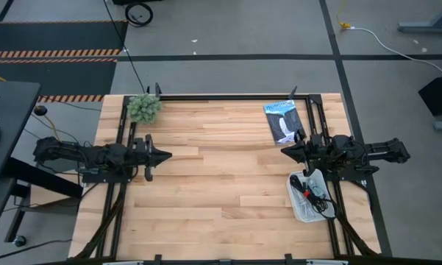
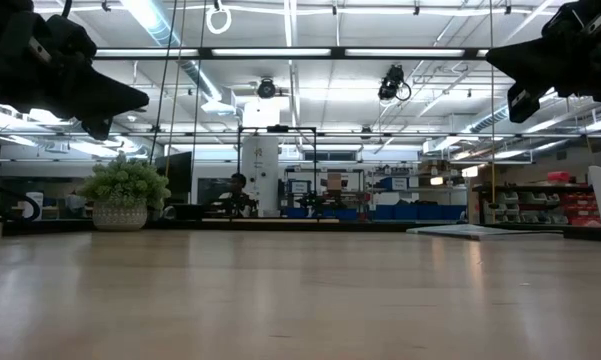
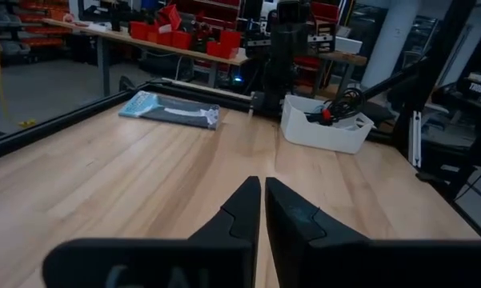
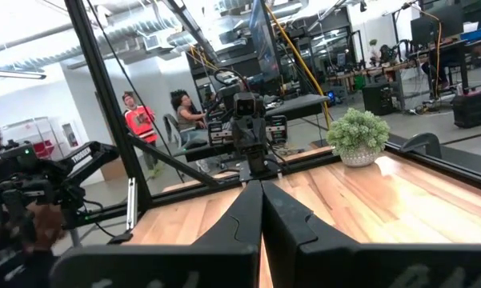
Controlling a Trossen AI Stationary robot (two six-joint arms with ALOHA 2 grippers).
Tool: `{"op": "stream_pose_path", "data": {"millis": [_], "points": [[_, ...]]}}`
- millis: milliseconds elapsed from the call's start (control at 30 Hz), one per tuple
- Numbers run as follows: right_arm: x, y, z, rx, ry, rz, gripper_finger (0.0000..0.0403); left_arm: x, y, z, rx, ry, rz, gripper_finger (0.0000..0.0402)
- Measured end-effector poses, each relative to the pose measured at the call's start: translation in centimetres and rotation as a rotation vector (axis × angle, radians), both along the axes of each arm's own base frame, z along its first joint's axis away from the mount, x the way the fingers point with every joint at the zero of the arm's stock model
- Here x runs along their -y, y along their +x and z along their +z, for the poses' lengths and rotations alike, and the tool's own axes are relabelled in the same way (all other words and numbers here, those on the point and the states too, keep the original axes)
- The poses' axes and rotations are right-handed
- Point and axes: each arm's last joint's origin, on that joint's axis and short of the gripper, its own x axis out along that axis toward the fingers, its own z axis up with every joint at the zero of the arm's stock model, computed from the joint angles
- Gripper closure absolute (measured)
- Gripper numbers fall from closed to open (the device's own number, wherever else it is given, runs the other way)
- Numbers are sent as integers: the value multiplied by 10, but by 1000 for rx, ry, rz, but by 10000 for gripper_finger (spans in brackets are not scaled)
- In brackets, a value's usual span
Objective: Pick and place USB-C Cables
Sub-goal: Return to Home Position
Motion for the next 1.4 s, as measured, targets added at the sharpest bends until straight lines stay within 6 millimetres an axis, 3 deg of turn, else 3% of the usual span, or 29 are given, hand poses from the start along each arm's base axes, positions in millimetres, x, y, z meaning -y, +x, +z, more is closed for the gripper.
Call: {"op": "stream_pose_path", "data": {"millis": [1400], "points": [[0,0,0,0,0,0,391,0,0,0,2,2,-1,377]]}}
